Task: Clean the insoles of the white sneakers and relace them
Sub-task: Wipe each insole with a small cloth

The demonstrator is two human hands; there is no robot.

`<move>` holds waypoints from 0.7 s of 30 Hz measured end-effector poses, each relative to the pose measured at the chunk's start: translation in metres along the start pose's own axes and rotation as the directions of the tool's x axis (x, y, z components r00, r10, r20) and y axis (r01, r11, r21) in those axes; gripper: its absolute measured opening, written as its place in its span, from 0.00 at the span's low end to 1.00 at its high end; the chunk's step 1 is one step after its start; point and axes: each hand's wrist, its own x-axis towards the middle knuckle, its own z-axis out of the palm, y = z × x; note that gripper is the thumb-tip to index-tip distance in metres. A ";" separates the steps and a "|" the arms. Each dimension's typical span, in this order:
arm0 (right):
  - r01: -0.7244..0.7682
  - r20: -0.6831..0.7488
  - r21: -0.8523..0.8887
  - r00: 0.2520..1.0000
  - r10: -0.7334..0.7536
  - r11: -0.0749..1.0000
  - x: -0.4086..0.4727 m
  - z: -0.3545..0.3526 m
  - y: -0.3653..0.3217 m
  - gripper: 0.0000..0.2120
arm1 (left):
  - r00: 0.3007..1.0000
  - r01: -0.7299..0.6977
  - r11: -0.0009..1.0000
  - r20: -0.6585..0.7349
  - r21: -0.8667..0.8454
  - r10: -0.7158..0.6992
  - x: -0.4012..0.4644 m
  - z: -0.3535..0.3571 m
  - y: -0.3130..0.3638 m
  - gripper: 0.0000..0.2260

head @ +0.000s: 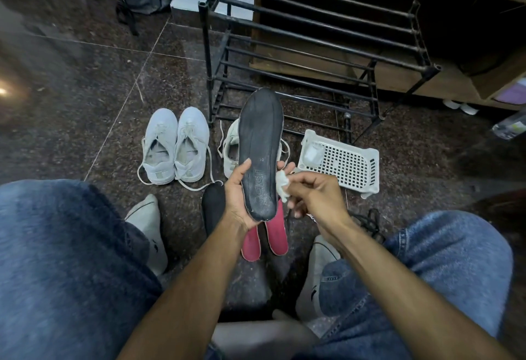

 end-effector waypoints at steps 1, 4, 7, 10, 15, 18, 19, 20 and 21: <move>0.012 0.020 0.005 1.000 -0.012 1.000 -0.001 0.002 -0.001 0.07 | 1.000 -0.002 1.000 -0.009 0.005 0.002 0.001 -0.001 -0.001 0.26; 0.036 0.034 -0.023 0.999 -0.035 0.999 -0.001 0.008 0.000 0.05 | 0.999 0.027 0.999 -0.023 0.019 -0.026 0.006 -0.002 0.000 0.27; 0.116 0.034 -0.194 0.993 -0.112 0.974 0.002 0.009 0.006 0.03 | 0.998 0.019 0.999 -0.064 0.028 -0.017 0.007 -0.002 0.002 0.27; 0.331 0.118 -0.641 0.934 -0.336 0.693 0.001 0.008 0.020 0.08 | 0.999 -0.009 1.000 -0.046 0.005 0.009 0.007 -0.002 0.001 0.29; 0.432 0.292 -0.845 0.866 -0.405 0.316 -0.007 0.006 0.018 0.15 | 0.998 -0.019 1.000 -0.053 0.016 0.020 0.006 0.000 0.004 0.32; 0.467 0.415 -0.854 0.877 -0.242 0.230 -0.013 0.005 0.015 0.17 | 0.991 -0.059 0.998 -0.121 0.034 0.063 0.007 0.000 0.006 0.31; 0.474 0.441 -0.858 0.878 -0.188 0.198 -0.014 0.005 0.014 0.18 | 0.987 -0.072 0.997 -0.140 0.039 0.077 0.008 -0.001 0.007 0.31; 0.474 0.450 -0.864 0.878 -0.160 0.170 -0.015 0.005 0.014 0.17 | 0.983 -0.078 0.996 -0.161 0.043 0.084 0.009 -0.001 0.007 0.31; 0.470 0.446 -0.868 0.879 -0.168 0.160 -0.013 0.006 0.014 0.15 | 0.980 -0.077 0.996 -0.180 0.048 0.085 0.009 -0.001 0.005 0.30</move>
